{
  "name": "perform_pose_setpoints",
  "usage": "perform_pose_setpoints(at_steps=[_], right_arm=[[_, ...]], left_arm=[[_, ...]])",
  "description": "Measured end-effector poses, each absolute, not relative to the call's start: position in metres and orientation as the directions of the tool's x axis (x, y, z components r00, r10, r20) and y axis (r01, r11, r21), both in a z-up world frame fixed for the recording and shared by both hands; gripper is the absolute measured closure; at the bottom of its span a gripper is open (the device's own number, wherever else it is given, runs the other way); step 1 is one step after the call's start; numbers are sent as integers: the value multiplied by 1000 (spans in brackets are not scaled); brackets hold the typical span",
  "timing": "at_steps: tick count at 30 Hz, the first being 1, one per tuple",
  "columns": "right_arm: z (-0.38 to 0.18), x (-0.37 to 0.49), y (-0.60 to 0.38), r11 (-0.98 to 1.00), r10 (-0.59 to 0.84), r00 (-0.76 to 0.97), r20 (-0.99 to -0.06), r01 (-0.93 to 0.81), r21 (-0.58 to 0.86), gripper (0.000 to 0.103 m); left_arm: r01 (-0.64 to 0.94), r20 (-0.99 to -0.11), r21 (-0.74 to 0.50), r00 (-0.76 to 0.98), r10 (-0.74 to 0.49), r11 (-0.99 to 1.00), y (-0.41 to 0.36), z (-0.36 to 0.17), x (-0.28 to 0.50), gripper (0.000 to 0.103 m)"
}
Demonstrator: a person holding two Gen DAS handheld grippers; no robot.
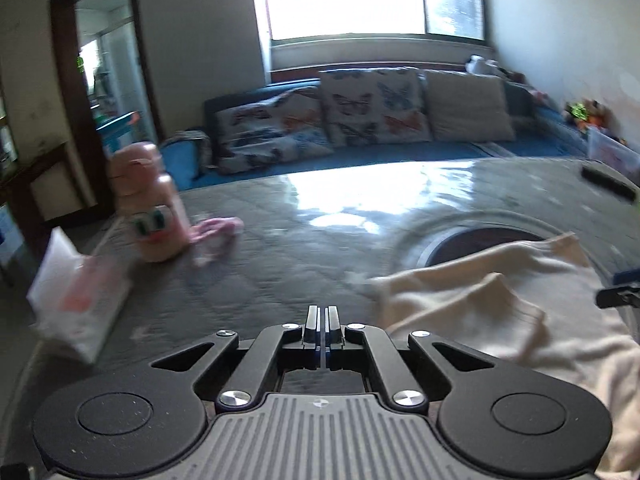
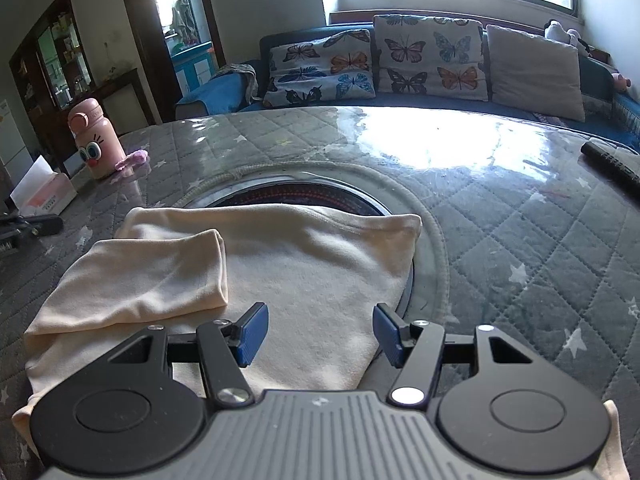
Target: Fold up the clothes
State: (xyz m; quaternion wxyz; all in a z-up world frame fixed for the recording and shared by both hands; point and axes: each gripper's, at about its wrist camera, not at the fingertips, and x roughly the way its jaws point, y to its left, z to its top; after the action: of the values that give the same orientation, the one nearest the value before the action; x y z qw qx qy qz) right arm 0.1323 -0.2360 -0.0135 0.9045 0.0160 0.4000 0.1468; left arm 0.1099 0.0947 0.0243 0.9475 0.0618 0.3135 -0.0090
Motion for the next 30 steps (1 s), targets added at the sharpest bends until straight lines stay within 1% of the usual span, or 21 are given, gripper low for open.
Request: perform_pose_setpoints(at_steps=[6, 7, 9, 10, 11, 13, 14, 17, 19, 20, 21, 23, 27, 28, 30], right_arm=[[-13, 133, -221, 942, 323, 622, -713, -288, 175, 44], [-14, 134, -217, 936, 338, 615, -712, -298, 187, 44], [-16, 140, -206, 924, 369, 599, -711, -321, 209, 46], [-17, 142, -201, 920, 378, 592, -712, -328, 215, 47], [-19, 145, -195, 915, 389, 583, -713, -336, 224, 47], [-23, 152, -183, 905, 409, 561, -720, -350, 241, 52], [-26, 155, -178, 903, 413, 551, -725, -353, 246, 53], [-33, 161, -161, 900, 410, 532, -741, -366, 235, 65], [-32, 161, -153, 902, 399, 534, -745, -376, 213, 87], [-31, 161, -150, 901, 398, 532, -748, -379, 210, 90], [-29, 160, -147, 899, 401, 527, -749, -382, 213, 94], [-21, 158, -140, 897, 401, 537, -743, -396, 198, 94], [14, 154, -117, 868, 451, 546, -707, -454, 203, 95], [23, 153, -108, 856, 467, 542, -699, -475, 204, 95], [39, 151, -91, 831, 500, 533, -683, -517, 205, 95]], left_arm=[[42, -618, 136, 784, 51, 990, 107, 16, 95, 98], [45, -622, 140, 781, 52, 989, 106, 14, 92, 95], [53, -627, 143, 777, 50, 988, 105, 11, 86, 80], [55, -625, 148, 779, 51, 988, 104, 10, 82, 66], [56, -621, 154, 782, 53, 986, 104, 9, 78, 59], [64, -617, 162, 785, 51, 985, 104, 8, 72, 55], [69, -617, 164, 785, 48, 984, 104, 7, 68, 51], [80, -617, 166, 786, 40, 983, 106, 6, 57, 45], [88, -617, 168, 786, 35, 982, 106, 3, 50, 43], [95, -616, 170, 787, 31, 981, 106, 2, 47, 40], [100, -614, 171, 789, 27, 980, 106, 0, 44, 37], [111, -612, 171, 791, 18, 979, 105, -2, 39, 28], [126, -604, 156, 797, -6, 980, 104, -6, 29, 18], [125, -603, 149, 798, -10, 981, 105, -7, 27, 16], [119, -602, 133, 798, -16, 984, 109, -8, 23, 15]])
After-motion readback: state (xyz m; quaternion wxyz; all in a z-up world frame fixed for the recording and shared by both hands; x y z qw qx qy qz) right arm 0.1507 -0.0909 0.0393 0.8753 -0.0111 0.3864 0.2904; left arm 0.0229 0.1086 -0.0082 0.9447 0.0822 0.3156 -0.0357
